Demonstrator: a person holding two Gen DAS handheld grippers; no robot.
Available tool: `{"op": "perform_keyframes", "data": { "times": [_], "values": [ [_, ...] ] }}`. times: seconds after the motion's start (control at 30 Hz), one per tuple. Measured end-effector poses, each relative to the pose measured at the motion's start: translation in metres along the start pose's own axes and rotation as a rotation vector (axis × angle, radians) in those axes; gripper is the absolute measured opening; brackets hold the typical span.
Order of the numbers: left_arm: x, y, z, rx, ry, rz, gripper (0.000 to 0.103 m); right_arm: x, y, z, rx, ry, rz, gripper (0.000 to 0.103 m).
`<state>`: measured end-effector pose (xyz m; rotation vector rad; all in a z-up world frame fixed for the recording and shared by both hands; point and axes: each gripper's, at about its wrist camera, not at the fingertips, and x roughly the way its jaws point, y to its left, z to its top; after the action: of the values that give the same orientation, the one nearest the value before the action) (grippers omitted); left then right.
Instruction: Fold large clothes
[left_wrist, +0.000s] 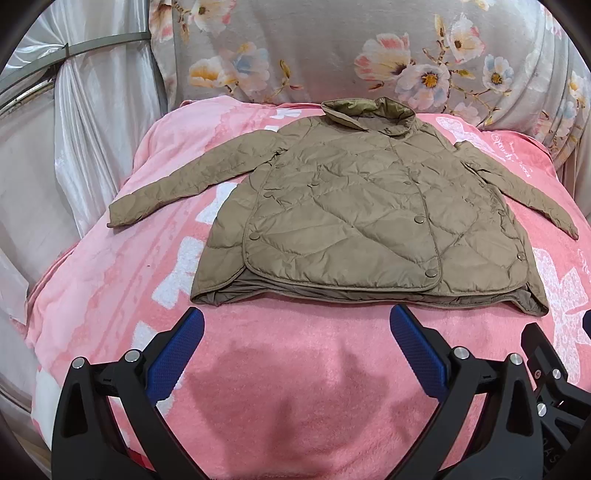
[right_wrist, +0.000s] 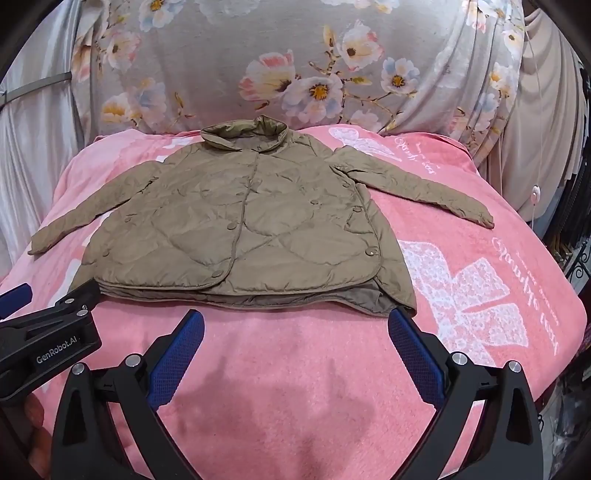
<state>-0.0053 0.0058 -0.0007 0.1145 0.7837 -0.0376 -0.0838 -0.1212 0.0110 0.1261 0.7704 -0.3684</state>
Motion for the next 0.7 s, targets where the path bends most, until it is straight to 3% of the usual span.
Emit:
{"op": "perform_keyframes", "data": {
  "times": [0.7],
  "values": [
    [-0.0048, 0.0055, 0.0012, -0.007, -0.002, 0.006, 0.098, -0.0013, 0.0039, 0.0010, -0.012, -0.002, 0.024, 0.098]
  ]
}}
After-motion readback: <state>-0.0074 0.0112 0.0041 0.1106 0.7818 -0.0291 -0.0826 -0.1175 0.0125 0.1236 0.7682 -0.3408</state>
